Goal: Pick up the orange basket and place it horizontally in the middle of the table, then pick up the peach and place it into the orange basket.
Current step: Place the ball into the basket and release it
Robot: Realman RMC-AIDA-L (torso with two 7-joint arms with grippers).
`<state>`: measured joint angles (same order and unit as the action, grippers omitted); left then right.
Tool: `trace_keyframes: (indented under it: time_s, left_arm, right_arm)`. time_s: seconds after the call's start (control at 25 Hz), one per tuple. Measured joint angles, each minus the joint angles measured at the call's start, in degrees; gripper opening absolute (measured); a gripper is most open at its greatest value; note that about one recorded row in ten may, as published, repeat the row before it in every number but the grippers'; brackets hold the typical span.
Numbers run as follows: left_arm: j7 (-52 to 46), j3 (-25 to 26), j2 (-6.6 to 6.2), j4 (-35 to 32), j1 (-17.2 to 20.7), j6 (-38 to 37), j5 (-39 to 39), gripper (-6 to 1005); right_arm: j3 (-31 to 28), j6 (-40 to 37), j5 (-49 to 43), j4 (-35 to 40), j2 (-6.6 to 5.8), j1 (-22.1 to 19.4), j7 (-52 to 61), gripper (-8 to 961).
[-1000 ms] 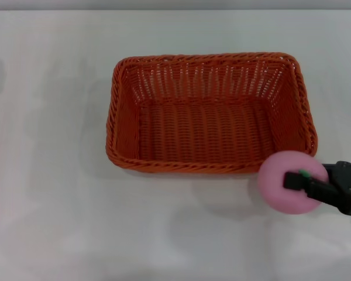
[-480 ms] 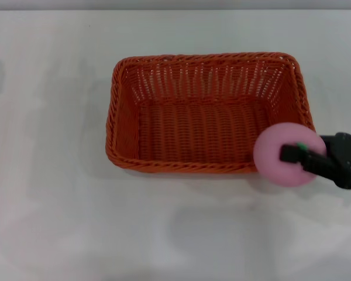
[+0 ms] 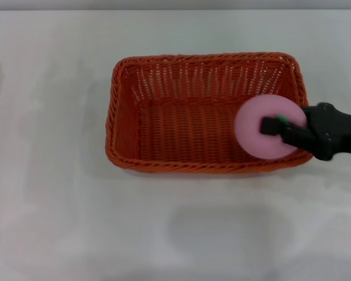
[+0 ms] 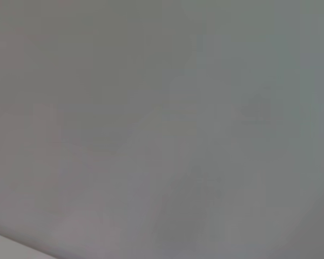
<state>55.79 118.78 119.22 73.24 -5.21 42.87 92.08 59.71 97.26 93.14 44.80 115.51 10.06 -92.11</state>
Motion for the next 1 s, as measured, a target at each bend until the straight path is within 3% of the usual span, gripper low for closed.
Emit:
trace_keyframes:
  time_s: [0.52, 1.0]
  left_arm:
    - [1.5, 0.2, -0.04, -1.4, -0.2, -0.3, -0.2, 429]
    - [3.8, 0.3, 0.03, -1.9, 0.0, -0.1, -2.3, 429]
  right_arm:
    - [9.0, -11.2, 4.9, 0.3, -0.2, 6.7, -0.4, 271]
    - [12.3, -20.5, 6.0, -1.6, -0.2, 11.5, -1.0, 288]
